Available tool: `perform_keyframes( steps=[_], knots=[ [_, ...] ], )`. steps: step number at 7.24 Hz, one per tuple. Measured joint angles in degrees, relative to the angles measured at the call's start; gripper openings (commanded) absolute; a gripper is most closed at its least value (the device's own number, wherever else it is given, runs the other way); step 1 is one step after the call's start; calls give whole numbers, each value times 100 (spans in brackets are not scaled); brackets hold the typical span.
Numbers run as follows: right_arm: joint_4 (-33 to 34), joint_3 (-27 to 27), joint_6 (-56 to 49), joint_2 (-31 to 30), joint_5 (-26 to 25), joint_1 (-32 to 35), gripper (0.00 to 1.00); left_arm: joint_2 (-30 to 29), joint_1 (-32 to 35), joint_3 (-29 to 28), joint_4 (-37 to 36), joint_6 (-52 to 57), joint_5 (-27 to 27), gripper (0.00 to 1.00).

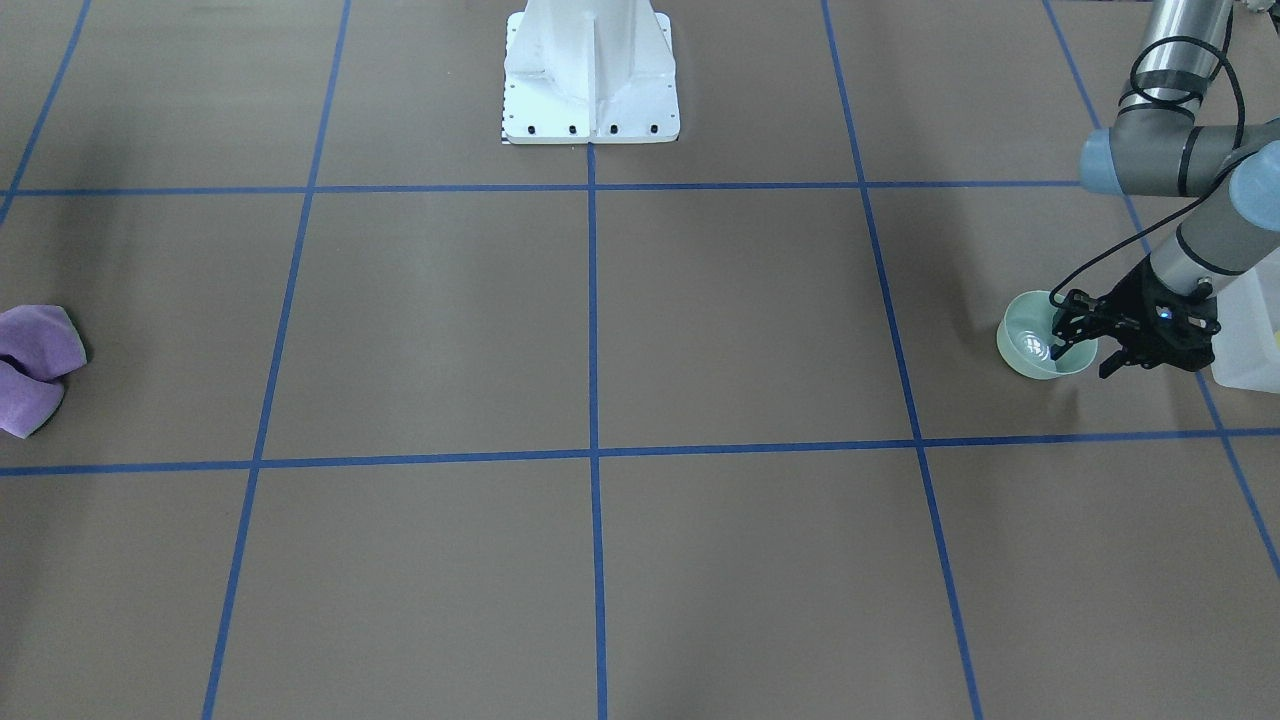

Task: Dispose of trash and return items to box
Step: 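Reach the left gripper to the pale green bowl and grasp it, then carry the green bowl with the left gripper and place it in the clear bin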

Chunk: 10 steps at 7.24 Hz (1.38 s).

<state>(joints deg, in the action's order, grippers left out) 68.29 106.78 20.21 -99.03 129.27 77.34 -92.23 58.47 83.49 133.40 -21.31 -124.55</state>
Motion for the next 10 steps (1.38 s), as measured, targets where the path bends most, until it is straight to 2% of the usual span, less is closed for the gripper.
perform_keyframes(
  steps=[2,3,4,6,8,10],
  knots=[
    [0,1,-2,-2,0,0,100,49,-15,24,161,15,-67,0],
    [0,1,-6,-3,1,0,100,72,29,139,160,35,-308,0],
    [0,0,-8,-1,4,0,100,74,227,240,144,82,-714,0],
    [0,0,-9,5,4,0,100,188,1069,300,33,642,-1596,0],
    [0,1,-3,6,2,0,100,251,2024,291,-828,2076,-2057,0],
    [0,-1,0,12,2,0,100,141,2923,281,-2530,4269,-2019,0]
  ],
)
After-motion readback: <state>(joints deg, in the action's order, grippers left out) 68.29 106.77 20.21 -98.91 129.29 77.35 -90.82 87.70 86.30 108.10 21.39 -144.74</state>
